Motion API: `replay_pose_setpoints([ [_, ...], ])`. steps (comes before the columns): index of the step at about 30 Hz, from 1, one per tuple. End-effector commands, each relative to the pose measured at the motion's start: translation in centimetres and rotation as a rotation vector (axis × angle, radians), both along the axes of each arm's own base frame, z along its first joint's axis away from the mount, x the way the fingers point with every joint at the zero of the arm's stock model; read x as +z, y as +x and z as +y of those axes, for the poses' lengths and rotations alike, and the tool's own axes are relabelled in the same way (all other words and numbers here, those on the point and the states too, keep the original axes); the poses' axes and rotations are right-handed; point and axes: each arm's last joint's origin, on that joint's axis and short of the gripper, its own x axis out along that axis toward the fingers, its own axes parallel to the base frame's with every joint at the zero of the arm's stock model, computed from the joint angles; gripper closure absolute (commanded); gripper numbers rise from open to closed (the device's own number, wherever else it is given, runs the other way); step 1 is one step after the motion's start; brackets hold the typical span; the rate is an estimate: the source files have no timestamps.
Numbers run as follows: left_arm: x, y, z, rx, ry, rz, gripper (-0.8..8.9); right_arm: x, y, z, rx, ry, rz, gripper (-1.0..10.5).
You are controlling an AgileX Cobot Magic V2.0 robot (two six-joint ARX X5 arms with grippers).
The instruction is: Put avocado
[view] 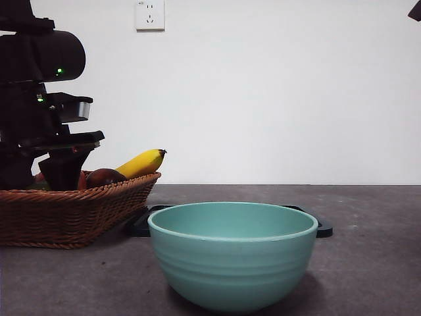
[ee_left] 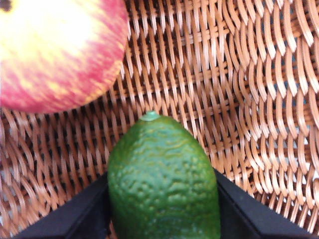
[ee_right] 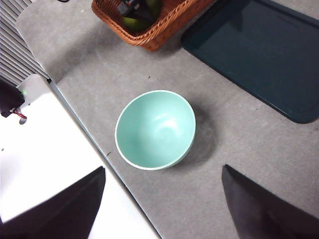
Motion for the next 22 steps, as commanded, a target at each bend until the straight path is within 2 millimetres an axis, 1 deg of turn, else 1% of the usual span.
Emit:
replay_pose_setpoints([
  [1,0.6,0.2,-0.2,-0.006,-0.002,-0.009,6.1,0.6,0.0,0.1,0.003,0.013,-0.014,5.7],
  [3,1.3,-0.1,-0.2,-0.006,-0.008,-0.028,6.1,0.6,0.0,0.1,0.003,0.012,-0.014,5.7],
  [6,3.0,-0.8,-0.1,-0.01,-0.028,-0.08,6.1,0.6,0.0,0.1,0.003,0.012,-0.014,5.7],
  [9,5.2,-2.2,-0.3,-0.04,-0.075,-0.133,6.09,0.6,0.1,0.1,0.002,0.012,-0.014,5.7],
  [12,7.4,-4.1,-0.9,-0.095,-0.163,-0.164,6.09,0.5,0.1,0.1,-0.005,0.006,-0.017,5.7],
  [14,8.7,-5.6,-1.5,-0.145,-0.238,-0.168,6.09,0.5,0.1,0.1,-0.015,0.0,-0.018,5.7],
  [17,9.9,-7.4,-2.9,-0.225,-0.315,-0.172,6.09,0.5,0.1,0.1,-0.018,-0.003,-0.019,5.7],
  [19,10.3,-8.4,-4.0,-0.272,-0.348,-0.171,6.09,0.5,0.1,0.1,-0.019,-0.003,-0.018,5.7],
  [22,10.4,-9.6,-6.1,-0.367,-0.367,-0.168,6.09,0.5,0.1,0.1,-0.022,-0.001,-0.014,5.7],
])
